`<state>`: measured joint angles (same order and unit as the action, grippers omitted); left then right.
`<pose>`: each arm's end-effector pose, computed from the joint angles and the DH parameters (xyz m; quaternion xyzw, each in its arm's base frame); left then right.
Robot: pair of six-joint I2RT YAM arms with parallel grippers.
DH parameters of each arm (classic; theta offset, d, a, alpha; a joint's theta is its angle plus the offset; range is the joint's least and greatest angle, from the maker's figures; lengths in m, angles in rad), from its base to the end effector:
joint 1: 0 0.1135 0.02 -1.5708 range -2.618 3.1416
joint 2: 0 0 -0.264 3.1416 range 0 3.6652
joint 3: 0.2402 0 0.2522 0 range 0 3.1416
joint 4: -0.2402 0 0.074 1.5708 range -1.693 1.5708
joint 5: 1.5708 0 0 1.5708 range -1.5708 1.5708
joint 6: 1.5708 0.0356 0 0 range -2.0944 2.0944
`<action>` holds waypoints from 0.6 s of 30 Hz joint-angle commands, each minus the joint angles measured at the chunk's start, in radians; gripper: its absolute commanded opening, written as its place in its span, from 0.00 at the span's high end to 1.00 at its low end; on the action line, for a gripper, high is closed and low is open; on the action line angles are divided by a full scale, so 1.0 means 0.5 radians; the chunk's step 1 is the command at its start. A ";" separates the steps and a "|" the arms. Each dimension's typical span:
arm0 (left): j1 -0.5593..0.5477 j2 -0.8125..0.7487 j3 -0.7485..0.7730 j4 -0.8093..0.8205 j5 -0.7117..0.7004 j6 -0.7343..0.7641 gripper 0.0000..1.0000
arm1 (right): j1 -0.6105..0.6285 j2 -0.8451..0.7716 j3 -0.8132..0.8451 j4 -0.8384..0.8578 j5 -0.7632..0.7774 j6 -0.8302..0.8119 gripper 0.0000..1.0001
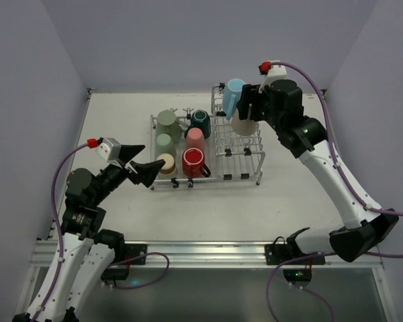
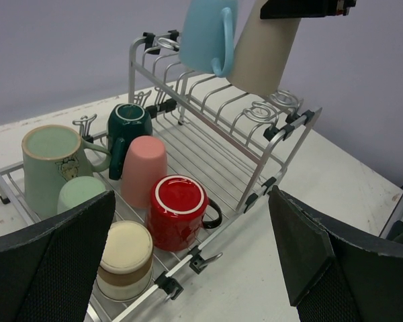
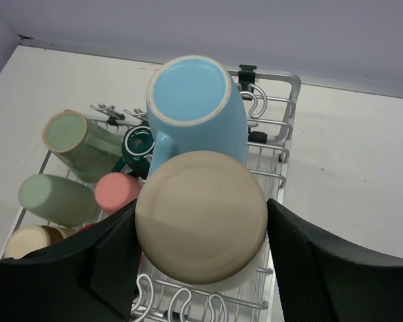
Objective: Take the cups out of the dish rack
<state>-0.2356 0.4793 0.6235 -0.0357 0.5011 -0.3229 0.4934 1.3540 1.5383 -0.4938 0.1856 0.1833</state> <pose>0.1167 -0.0456 0.3412 0.1562 0.6543 -0.3579 0.6476 0.2645 0.1348 0.4420 -0.0702 0.8030 0.1243 0.5787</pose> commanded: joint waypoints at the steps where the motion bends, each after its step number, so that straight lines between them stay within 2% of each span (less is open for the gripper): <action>1: 0.014 0.038 0.002 -0.008 -0.008 -0.047 0.00 | 0.007 -0.140 -0.027 0.049 0.077 0.029 0.75; 6: 0.014 0.182 0.014 0.135 0.181 -0.262 0.00 | 0.007 -0.467 -0.152 0.098 0.101 0.118 0.84; 8: 0.014 0.235 0.026 0.246 0.258 -0.381 0.00 | 0.004 -0.600 -0.318 0.159 0.040 0.246 0.92; 12: 0.011 0.342 -0.007 0.574 0.470 -0.893 0.00 | 0.007 -0.916 -0.710 0.511 -0.370 0.620 0.93; 13: 0.011 0.354 -0.032 0.711 0.498 -0.982 0.00 | 0.007 -1.026 -0.863 0.588 -0.559 0.785 0.93; 15: 0.002 0.376 -0.057 0.832 0.544 -1.261 0.00 | 0.007 -1.115 -1.002 0.848 -0.699 0.943 0.94; 17: -0.017 0.382 -0.084 0.961 0.556 -1.394 0.00 | 0.010 -1.192 -1.134 0.972 -0.852 1.164 0.95; 18: -0.047 0.382 -0.096 0.982 0.547 -1.479 0.00 | 0.016 -1.202 -1.207 1.136 -0.892 1.234 0.95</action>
<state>-0.2390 0.6712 0.5907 0.2977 0.7063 -0.8280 0.4946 0.7559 1.0115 -0.1841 -0.0925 0.5873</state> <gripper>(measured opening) 0.997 0.695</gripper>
